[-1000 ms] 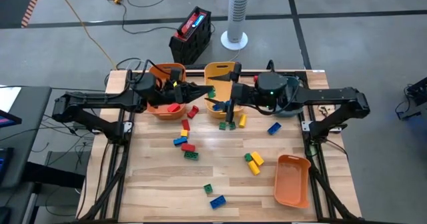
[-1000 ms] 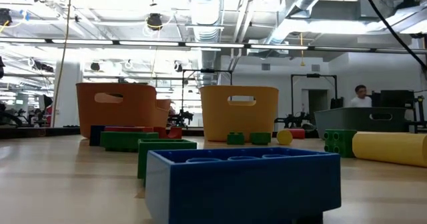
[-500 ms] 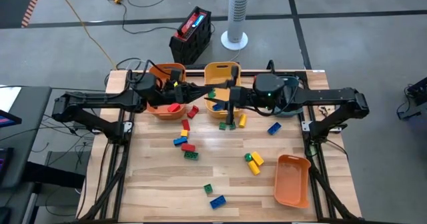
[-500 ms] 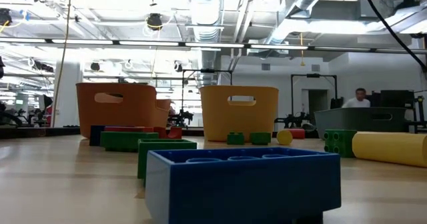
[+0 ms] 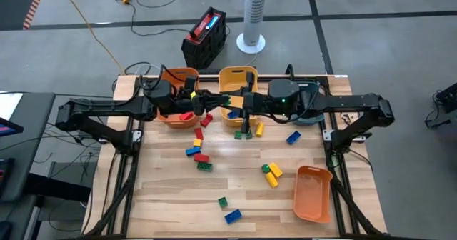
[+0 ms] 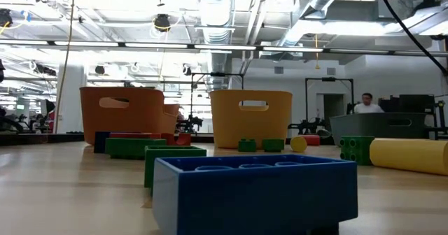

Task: Sort blocks
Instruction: Put the green game piece into the blue bin

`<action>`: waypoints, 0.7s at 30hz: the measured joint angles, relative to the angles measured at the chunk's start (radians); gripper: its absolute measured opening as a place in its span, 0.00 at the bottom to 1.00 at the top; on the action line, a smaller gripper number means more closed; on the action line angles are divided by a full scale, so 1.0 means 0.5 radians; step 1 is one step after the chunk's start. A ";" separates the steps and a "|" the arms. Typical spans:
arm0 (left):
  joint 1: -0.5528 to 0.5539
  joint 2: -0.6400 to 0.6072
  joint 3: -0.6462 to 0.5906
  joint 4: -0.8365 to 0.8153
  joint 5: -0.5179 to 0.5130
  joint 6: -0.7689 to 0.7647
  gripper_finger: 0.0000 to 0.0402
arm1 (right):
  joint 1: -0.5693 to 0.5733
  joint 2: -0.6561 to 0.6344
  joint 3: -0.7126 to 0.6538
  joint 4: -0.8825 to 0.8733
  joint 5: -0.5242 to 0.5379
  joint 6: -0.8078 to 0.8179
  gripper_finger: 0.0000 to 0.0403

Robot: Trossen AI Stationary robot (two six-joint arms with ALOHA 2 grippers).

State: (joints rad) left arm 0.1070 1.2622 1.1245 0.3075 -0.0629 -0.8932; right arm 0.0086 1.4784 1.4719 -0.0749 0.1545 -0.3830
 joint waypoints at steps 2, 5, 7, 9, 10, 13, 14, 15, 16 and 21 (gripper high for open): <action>0.008 0.001 -0.002 -0.003 0.002 0.020 0.63 | 0.002 -0.007 0.001 -0.008 0.008 -0.005 0.34; 0.041 -0.030 -0.003 -0.076 -0.004 0.066 0.67 | -0.001 -0.045 0.000 -0.097 0.008 0.003 0.35; 0.070 -0.071 -0.003 -0.155 -0.014 0.121 0.68 | -0.011 -0.100 0.000 -0.201 0.008 0.039 0.35; 0.098 -0.117 -0.003 -0.226 -0.029 0.172 0.68 | -0.020 -0.170 0.002 -0.311 0.008 0.088 0.35; 0.110 -0.141 -0.003 -0.276 -0.043 0.194 0.68 | -0.025 -0.207 0.002 -0.398 0.011 0.117 0.35; 0.127 -0.219 -0.003 -0.472 -0.121 0.278 0.68 | -0.042 -0.290 0.003 -0.650 0.047 0.233 0.35; 0.127 -0.240 -0.003 -0.550 -0.161 0.300 0.68 | -0.055 -0.312 0.003 -0.741 0.053 0.269 0.35; 0.127 -0.257 -0.003 -0.632 -0.202 0.315 0.68 | -0.066 -0.335 0.003 -0.826 0.058 0.309 0.35; 0.127 -0.269 -0.003 -0.716 -0.247 0.331 0.68 | -0.081 -0.358 0.003 -0.910 0.062 0.352 0.35; 0.127 -0.266 -0.003 -1.050 -0.346 0.318 0.68 | -0.189 -0.432 0.003 -1.344 0.165 0.556 0.35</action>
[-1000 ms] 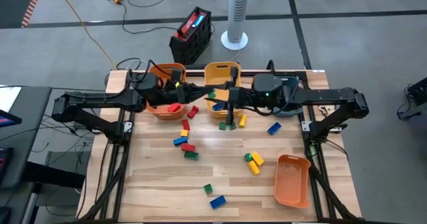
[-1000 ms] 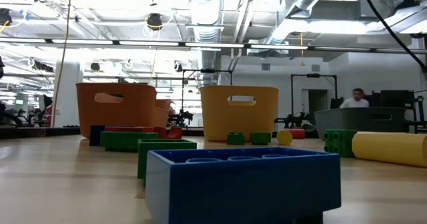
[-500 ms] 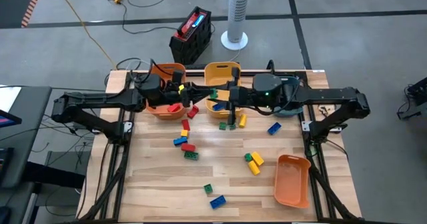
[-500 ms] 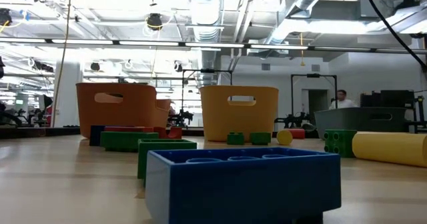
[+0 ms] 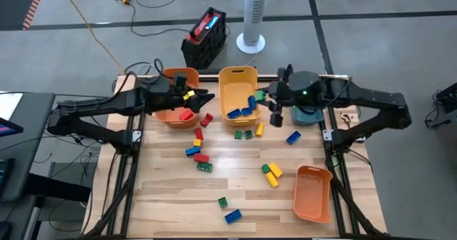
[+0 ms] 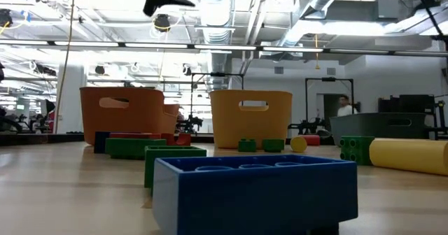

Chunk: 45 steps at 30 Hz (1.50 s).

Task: Sort blocks
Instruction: Put the green game piece into the blue bin

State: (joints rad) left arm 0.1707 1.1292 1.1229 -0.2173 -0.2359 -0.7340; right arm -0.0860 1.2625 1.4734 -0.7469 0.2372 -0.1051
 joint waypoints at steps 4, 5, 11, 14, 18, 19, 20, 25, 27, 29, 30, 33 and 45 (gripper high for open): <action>-0.018 0.039 0.000 -0.092 -0.001 -0.011 0.68 | -0.115 -0.018 -0.002 -0.239 0.012 0.167 0.35; -0.029 0.040 -0.001 -0.094 -0.003 0.002 0.68 | -0.146 -0.028 -0.002 -0.297 0.015 0.208 0.35; -0.072 0.033 -0.001 -0.087 -0.027 0.094 0.68 | -0.297 -0.100 -0.002 -0.539 0.017 0.377 0.35; -0.076 0.029 -0.001 -0.107 -0.026 0.121 0.68 | -0.400 -0.158 -0.005 -0.594 0.017 0.472 0.35; -0.094 0.031 -0.001 -0.167 -0.025 0.122 0.68 | -0.549 -0.269 -0.123 -0.659 0.051 0.638 0.35; -0.101 0.031 -0.001 -0.168 -0.024 0.122 0.68 | -0.579 -0.306 -0.168 -0.664 0.053 0.691 0.35; -0.106 0.031 -0.001 -0.167 -0.024 0.122 0.68 | -0.605 -0.347 -0.220 -0.658 0.056 0.745 0.35; -0.123 0.030 -0.001 -0.159 -0.021 0.112 0.68 | -0.751 -0.520 -0.500 -0.732 0.055 1.136 0.35; -0.122 0.030 -0.001 -0.154 -0.020 0.083 0.68 | -0.861 -0.530 -0.588 -0.854 0.055 1.326 0.35; -0.122 0.029 -0.001 -0.154 -0.019 0.067 0.68 | -0.985 -0.522 -0.676 -0.941 0.055 1.389 0.35; -0.122 0.030 -0.001 -0.154 -0.019 0.066 0.68 | -1.046 -0.513 -0.714 -0.959 0.053 1.393 0.35; -0.122 0.030 -0.001 -0.153 -0.019 0.066 0.68 | -1.211 -0.429 -0.792 -0.914 -0.035 1.390 0.35; -0.122 0.030 -0.001 -0.157 -0.005 0.083 0.68 | -1.567 0.149 -0.831 -0.877 -0.330 1.018 0.34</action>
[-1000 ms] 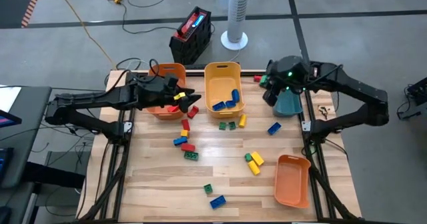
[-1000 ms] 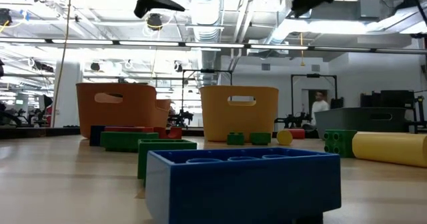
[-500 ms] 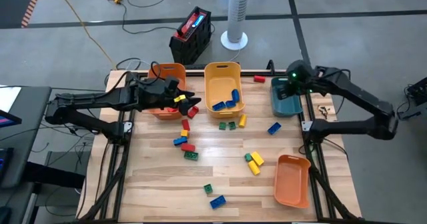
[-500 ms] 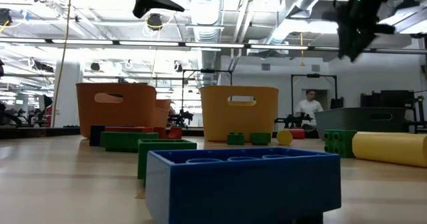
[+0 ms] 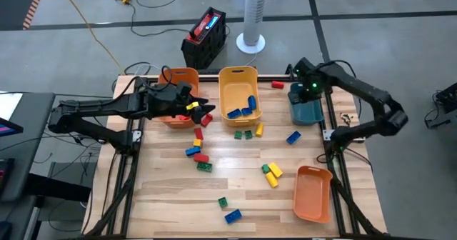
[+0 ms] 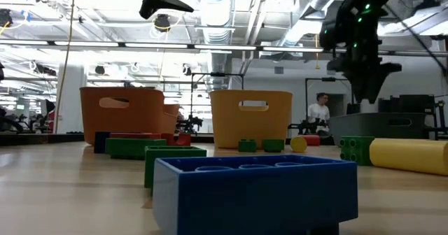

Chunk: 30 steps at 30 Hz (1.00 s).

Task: Sort blocks
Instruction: Put the green game piece into the blue bin, then put the red block into the top orange bin

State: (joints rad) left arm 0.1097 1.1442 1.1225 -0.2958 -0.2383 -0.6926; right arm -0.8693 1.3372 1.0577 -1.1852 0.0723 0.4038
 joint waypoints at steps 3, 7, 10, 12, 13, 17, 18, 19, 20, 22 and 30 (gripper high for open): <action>0.000 -0.001 0.000 0.000 0.007 0.012 0.68 | -0.010 0.102 0.000 0.015 0.000 -0.029 0.34; -0.005 0.000 0.000 0.002 0.010 0.030 0.68 | -0.010 0.250 0.001 0.107 -0.005 -0.072 0.34; -0.011 0.000 0.000 0.000 0.012 0.038 0.68 | -0.021 0.353 0.001 0.152 -0.005 -0.078 0.34; -0.024 0.000 0.000 -0.001 0.012 0.037 0.68 | -0.023 0.410 0.001 0.182 -0.005 -0.087 0.35; -0.034 0.000 0.000 -0.001 0.012 0.037 0.68 | -0.021 0.435 0.001 0.193 -0.006 -0.111 0.36; -0.079 0.000 0.001 -0.001 0.012 0.036 0.68 | -0.016 0.502 0.002 0.229 -0.067 -0.210 0.44; -0.089 0.000 0.001 -0.002 0.012 0.036 0.68 | -0.018 0.516 0.002 0.236 -0.089 -0.223 0.48; -0.096 0.000 0.000 -0.002 0.012 0.036 0.68 | -0.028 0.531 0.002 0.240 -0.111 -0.229 0.51; -0.101 0.000 0.001 -0.001 0.013 0.036 0.68 | -0.036 0.543 0.002 0.242 -0.139 -0.230 0.54; -0.103 0.000 0.001 -0.002 0.013 0.037 0.68 | -0.055 0.568 0.002 0.236 -0.188 -0.237 0.59; -0.103 0.000 0.001 0.014 0.013 0.032 0.68 | -0.074 0.466 0.002 0.211 -0.199 -0.269 0.63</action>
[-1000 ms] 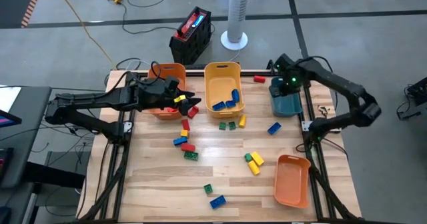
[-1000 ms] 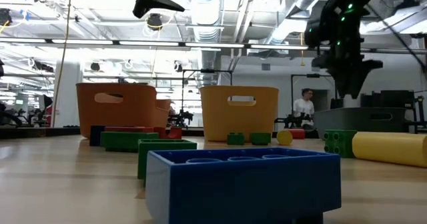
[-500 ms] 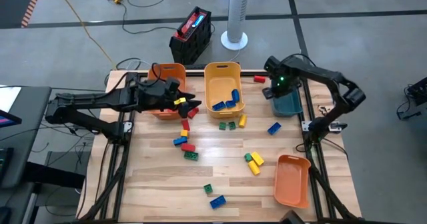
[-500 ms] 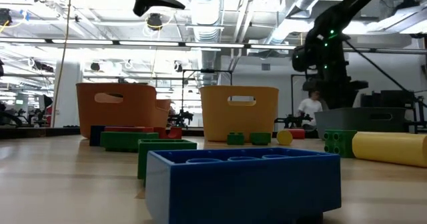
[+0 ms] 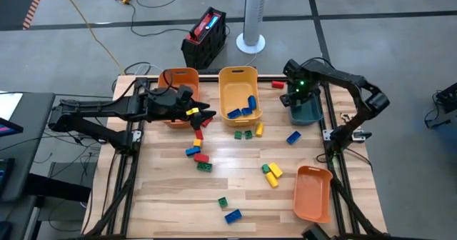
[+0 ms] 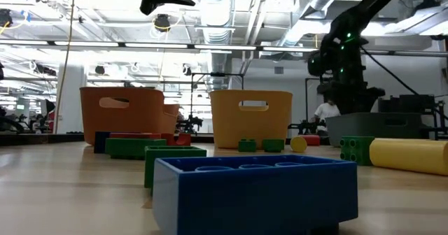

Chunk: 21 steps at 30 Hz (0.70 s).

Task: Sort blocks
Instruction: Put the red block into the top orange bin

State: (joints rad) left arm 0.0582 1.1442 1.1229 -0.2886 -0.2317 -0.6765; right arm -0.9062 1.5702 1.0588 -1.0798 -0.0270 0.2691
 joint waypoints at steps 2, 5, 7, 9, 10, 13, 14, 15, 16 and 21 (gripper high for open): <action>0.000 0.000 0.000 -0.001 0.000 0.000 0.68 | -0.004 -0.066 0.000 -0.004 0.011 -0.001 0.63; 0.000 0.000 0.000 -0.006 0.000 0.004 0.68 | -0.004 -0.184 0.011 -0.063 0.014 -0.005 0.63; 0.000 0.000 0.000 -0.025 -0.001 0.025 0.68 | 0.039 -0.274 0.021 -0.141 0.027 -0.070 0.63; 0.000 0.000 0.000 -0.040 -0.001 0.033 0.68 | 0.147 -0.388 0.032 -0.194 0.027 -0.159 0.63; 0.001 0.000 0.000 -0.045 0.000 0.035 0.68 | 0.216 -0.443 0.032 -0.206 0.027 -0.192 0.63; 0.011 0.000 0.000 -0.050 -0.001 0.050 0.68 | 0.421 -0.578 0.032 -0.215 0.058 -0.230 0.63; 0.017 0.000 0.000 -0.055 -0.001 0.048 0.68 | 0.482 -0.617 0.032 -0.196 0.076 -0.227 0.63; 0.023 0.000 0.000 -0.057 -0.001 0.041 0.68 | 0.534 -0.652 0.032 -0.166 0.095 -0.221 0.63; 0.029 0.000 0.000 -0.056 -0.001 0.033 0.68 | 0.575 -0.679 0.032 -0.126 0.109 -0.219 0.63; 0.035 0.000 0.000 -0.017 -0.001 0.004 0.68 | 0.612 -0.580 0.167 0.066 0.113 -0.293 0.63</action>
State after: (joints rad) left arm 0.0757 1.1442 1.1229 -0.2969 -0.2321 -0.6745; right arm -0.6000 1.2800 1.1423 -1.0468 0.0296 0.1225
